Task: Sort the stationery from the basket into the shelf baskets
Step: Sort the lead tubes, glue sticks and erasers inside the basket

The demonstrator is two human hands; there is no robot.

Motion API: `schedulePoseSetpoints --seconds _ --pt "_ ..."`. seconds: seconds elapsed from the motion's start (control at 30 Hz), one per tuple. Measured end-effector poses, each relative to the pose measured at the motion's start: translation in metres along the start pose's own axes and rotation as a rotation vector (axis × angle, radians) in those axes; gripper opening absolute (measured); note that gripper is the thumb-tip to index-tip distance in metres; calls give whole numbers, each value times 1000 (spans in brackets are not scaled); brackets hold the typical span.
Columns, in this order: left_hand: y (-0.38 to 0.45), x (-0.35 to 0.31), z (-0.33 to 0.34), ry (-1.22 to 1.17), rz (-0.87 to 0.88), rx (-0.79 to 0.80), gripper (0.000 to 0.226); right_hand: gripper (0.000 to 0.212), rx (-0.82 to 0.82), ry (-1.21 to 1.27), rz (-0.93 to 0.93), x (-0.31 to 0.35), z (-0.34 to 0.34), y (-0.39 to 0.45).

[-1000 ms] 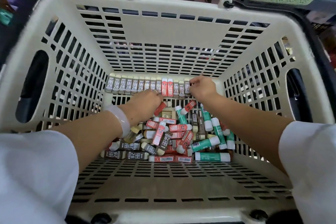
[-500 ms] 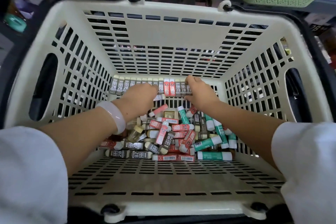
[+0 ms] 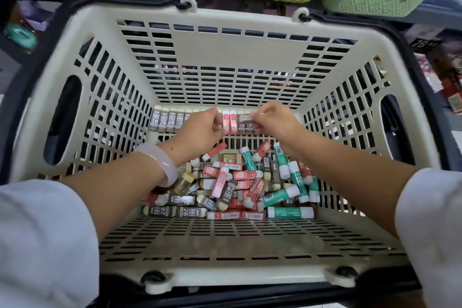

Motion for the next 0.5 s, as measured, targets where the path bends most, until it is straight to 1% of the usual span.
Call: schedulePoseSetpoints --seconds 0.07,0.1,0.2,0.3,0.37,0.43,0.5 --pt "-4 9 3 235 47 124 14 22 -177 -55 60 -7 -18 9" --pt "-6 12 5 342 67 187 20 24 -218 -61 74 -11 -25 14" --pt "-10 16 13 567 136 294 47 22 -265 -68 108 -19 -33 24" --pt "-11 19 20 643 140 342 56 17 -282 -129 122 -20 -33 30" --pt "-11 19 21 631 123 364 51 18 -286 -220 73 -17 -36 32" --pt "-9 19 19 570 109 342 30 16 -269 -355 10 -12 -40 34" --pt "-5 20 14 476 55 292 19 20 -255 -554 -38 -6 -45 36"
Point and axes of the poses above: each hand's wrist, its own y-axis towards the middle knuckle, its own z-axis out of the palm, x = y × z, the point moved 3 cm from there along y, towards the middle knuckle, and after that the axes turned 13 degrees about z, right-handed, at the moved point
